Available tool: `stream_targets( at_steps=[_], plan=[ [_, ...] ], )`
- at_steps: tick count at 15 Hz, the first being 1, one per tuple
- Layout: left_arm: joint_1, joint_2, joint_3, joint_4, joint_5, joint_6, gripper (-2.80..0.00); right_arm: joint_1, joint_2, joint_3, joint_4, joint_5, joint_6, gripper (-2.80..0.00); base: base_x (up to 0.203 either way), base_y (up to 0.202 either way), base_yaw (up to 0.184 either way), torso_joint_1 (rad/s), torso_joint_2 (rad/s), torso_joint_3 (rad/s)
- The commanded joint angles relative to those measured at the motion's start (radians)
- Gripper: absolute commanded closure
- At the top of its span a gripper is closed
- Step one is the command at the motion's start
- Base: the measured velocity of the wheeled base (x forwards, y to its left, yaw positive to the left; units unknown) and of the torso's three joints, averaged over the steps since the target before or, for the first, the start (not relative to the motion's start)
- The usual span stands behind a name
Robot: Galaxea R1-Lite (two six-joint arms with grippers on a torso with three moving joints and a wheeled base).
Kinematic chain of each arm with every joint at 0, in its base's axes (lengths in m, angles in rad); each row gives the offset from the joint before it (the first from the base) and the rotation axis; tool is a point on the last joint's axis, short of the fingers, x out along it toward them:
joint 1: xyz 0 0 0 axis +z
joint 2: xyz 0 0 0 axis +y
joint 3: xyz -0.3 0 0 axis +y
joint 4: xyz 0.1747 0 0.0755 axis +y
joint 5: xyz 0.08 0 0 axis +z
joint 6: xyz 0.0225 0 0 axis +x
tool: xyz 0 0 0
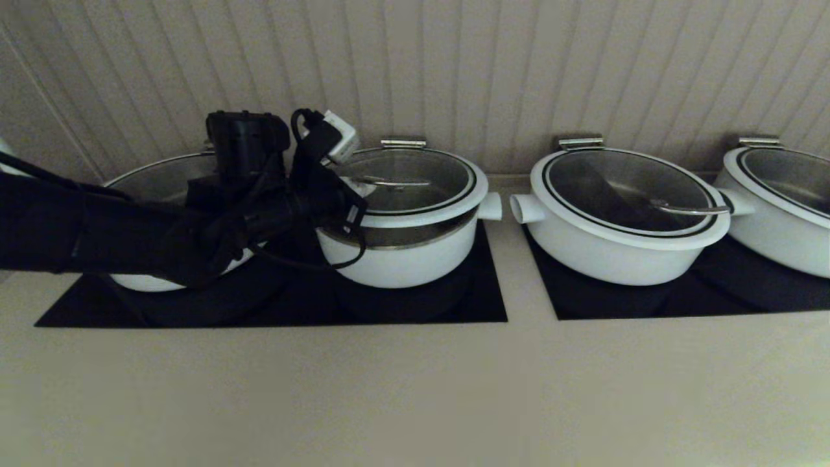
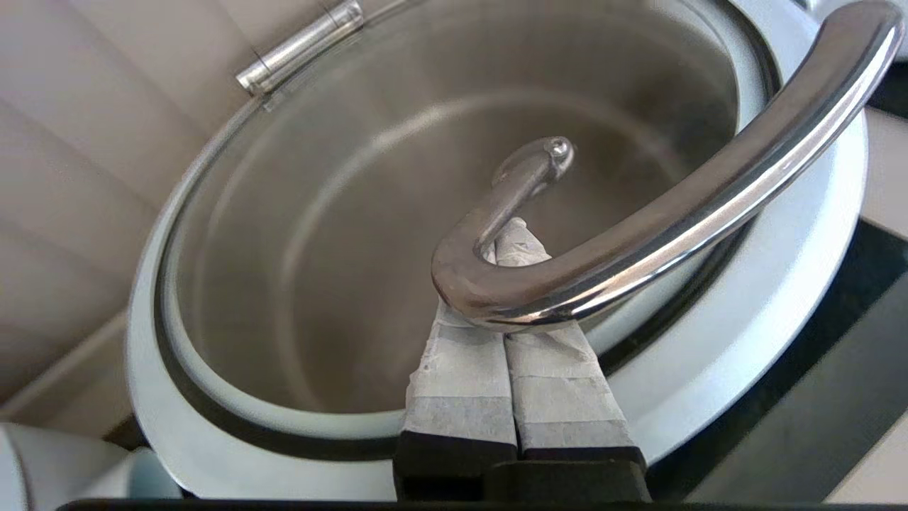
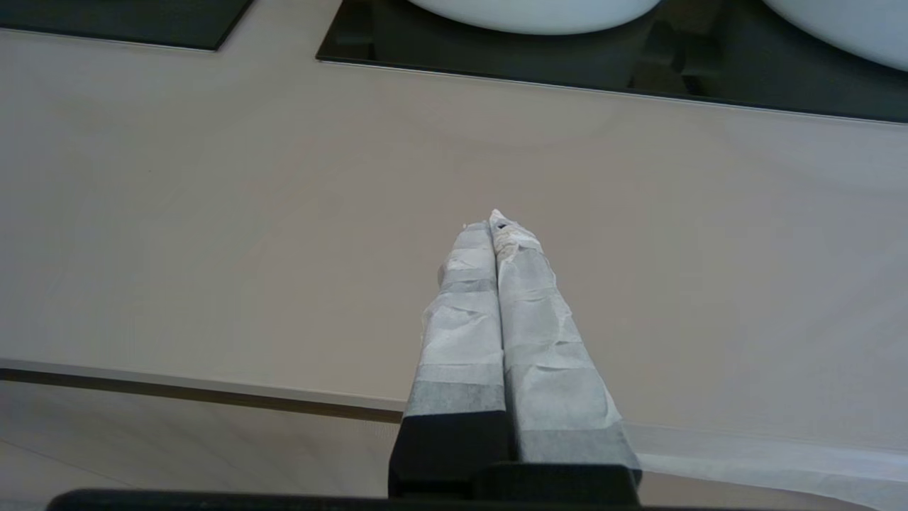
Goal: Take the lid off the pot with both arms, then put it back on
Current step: Open the food pot lid a small opening with the left arm, then hold the pot lid with the right arm
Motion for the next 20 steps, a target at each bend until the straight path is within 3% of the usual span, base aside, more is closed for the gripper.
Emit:
stream_targets(
  at_steps=[1, 10, 12, 15, 18, 20],
  plan=[
    [0.000, -0.003, -0.018, 0.001, -0.001, 0.002, 0.00, 0.000, 0.001, 0.000, 0.001, 0.001, -0.001, 0.00, 0.000, 0.000, 0.000, 0.000, 0.00, 0.000],
    [0.000, 0.004, -0.073, 0.032, 0.001, -0.032, 0.00, 0.000, 0.001, -0.003, -0.025, 0.006, -0.028, 0.00, 0.000, 0.000, 0.000, 0.000, 0.00, 0.000],
    [0.000, 0.005, -0.071, 0.030, 0.001, -0.034, 0.00, 0.000, 0.039, -0.040, -0.055, 0.053, -0.012, 0.00, 0.000, 0.000, 0.000, 0.000, 0.00, 0.000],
    [0.000, 0.008, -0.073, 0.028, 0.001, -0.040, 0.00, 0.016, 0.265, -0.115, -0.142, 0.093, 0.017, 0.00, 0.000, 0.000, 0.000, 0.000, 0.00, 0.000],
    [0.002, 0.008, -0.076, 0.026, 0.001, -0.040, 0.00, 0.043, 0.625, -0.166, -0.355, 0.127, 0.010, 0.00, 0.000, 0.000, 0.000, 0.000, 0.00, 0.000],
    [0.003, 0.004, -0.076, 0.023, 0.001, -0.041, 0.00, 0.057, 0.875, -0.186, -0.525, 0.214, -0.044, 0.00, 0.000, 0.000, 0.000, 0.000, 0.00, 0.000]
  ],
)
